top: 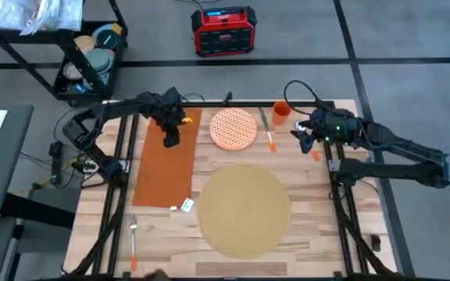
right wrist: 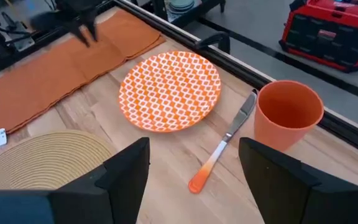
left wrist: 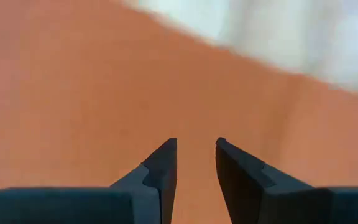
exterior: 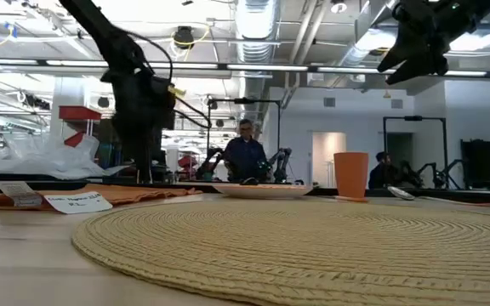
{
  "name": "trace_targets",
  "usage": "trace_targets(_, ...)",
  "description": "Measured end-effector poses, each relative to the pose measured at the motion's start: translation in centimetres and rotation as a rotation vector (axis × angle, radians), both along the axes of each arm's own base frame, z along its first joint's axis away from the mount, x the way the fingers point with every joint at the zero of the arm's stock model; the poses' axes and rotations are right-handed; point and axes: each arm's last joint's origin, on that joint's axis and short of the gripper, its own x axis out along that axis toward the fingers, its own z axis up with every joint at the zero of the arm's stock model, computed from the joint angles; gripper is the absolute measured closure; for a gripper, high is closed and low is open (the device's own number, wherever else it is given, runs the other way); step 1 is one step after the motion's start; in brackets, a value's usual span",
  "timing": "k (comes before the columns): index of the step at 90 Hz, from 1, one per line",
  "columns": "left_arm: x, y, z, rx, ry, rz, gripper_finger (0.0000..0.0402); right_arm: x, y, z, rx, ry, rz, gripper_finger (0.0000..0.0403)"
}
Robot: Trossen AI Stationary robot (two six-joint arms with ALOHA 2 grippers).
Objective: Set table place
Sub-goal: Fold the orange table napkin on the table
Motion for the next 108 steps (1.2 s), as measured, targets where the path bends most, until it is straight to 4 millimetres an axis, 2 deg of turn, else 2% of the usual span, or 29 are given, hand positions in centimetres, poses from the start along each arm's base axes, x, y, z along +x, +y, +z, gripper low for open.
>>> trace_targets(14, 1.7, -7.1, 2.9, -0.039, 0.020, -0.119, 0.0374, -0.1, 0.0, -0.2, 0.000, 0.018, 0.005, 0.0168)
trace_targets(23, 1.9, -11.4, 4.3, -0.043, -0.028, -0.067, 0.0397, -0.1, 0.0, -0.7, 0.007, 0.037, 0.005, 0.0168)
trace_targets(28, 1.5, -13.0, 4.8, -0.005, -0.047, 0.086, 0.0399, 0.0, 0.0, -1.0, 0.009, 0.045, 0.006, 0.0168)
trace_targets(35, 0.4, -14.6, 4.9, 0.049, -0.075, 0.435, 0.0395, -0.1, 0.0, -1.1, 0.013, 0.054, 0.006, 0.0168)
trace_targets(43, -1.5, -16.2, 4.6, 0.005, -0.120, 0.802, 0.0394, 0.0, 0.0, -1.1, 0.012, 0.052, 0.007, 0.0168)
trace_targets(48, -2.8, -17.0, 4.0, -0.048, -0.122, 0.949, 0.0394, 0.0, 0.0, -1.1, 0.012, 0.052, 0.008, 0.0168)
trace_targets(55, -4.4, -18.2, 2.6, -0.104, -0.068, 1.044, 0.0394, 0.0, 0.0, -1.1, 0.006, 0.057, 0.013, 0.0168)
trace_targets(64, -5.0, -19.8, 1.6, -0.228, -0.051, 0.928, 0.0393, 0.0, 0.1, -1.1, -0.001, 0.064, 0.028, 0.0168)
trace_targets(77, -3.5, -22.5, 1.5, -0.383, -0.144, 0.633, 0.0393, 0.0, 0.1, -1.1, 0.007, 0.060, 0.041, 0.0168)
trace_targets(89, -1.9, -24.7, 2.0, -0.308, -0.223, 0.355, 0.0393, 0.0, 0.1, -1.1, 0.013, 0.058, 0.049, 0.0168)
trace_targets(108, -0.9, -27.2, -0.5, -0.165, -0.133, 0.073, 0.0393, 0.1, 0.2, -1.1, 0.032, 0.045, 0.081, 0.0168)
